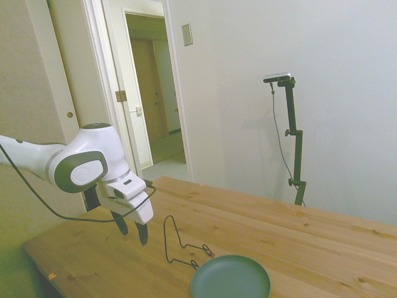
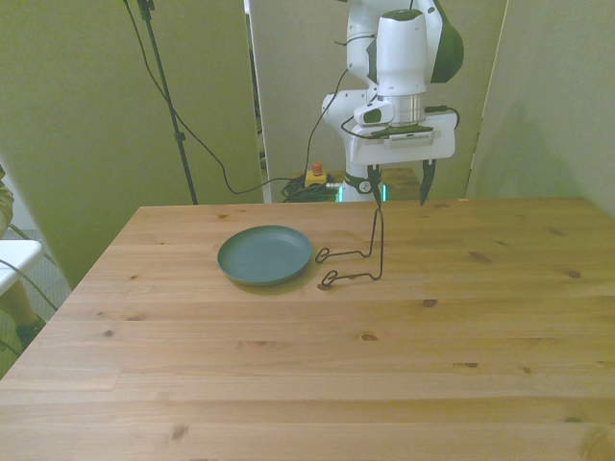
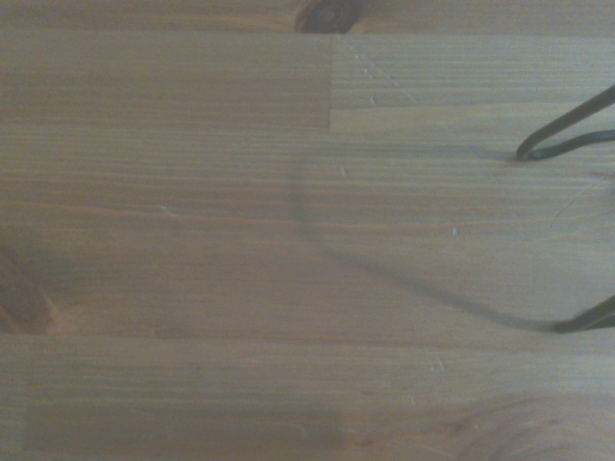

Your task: Load the plate

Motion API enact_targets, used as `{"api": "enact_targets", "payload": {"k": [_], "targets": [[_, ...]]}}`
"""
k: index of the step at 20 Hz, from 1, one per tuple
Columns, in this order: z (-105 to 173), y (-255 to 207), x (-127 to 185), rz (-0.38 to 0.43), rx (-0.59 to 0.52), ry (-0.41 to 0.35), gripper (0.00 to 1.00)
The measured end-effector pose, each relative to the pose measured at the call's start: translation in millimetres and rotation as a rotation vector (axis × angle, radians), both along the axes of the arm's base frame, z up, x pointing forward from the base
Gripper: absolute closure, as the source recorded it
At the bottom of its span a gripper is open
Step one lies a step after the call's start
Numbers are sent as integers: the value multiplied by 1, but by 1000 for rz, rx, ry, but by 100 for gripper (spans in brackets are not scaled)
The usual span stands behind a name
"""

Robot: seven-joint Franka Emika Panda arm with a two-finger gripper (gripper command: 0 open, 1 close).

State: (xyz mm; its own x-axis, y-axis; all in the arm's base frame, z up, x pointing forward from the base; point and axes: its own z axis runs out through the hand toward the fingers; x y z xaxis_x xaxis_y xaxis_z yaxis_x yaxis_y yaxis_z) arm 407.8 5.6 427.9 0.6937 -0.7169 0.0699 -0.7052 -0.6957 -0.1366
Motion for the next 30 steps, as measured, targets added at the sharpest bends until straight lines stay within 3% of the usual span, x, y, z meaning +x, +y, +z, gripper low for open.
{"api": "enact_targets", "payload": {"k": [10,21,30], "targets": [[6,-4,1,13,-6,42,0],[2,-49,29,-46,-55,26,0],[-1,-85,26,-107,-71,34,0]]}}
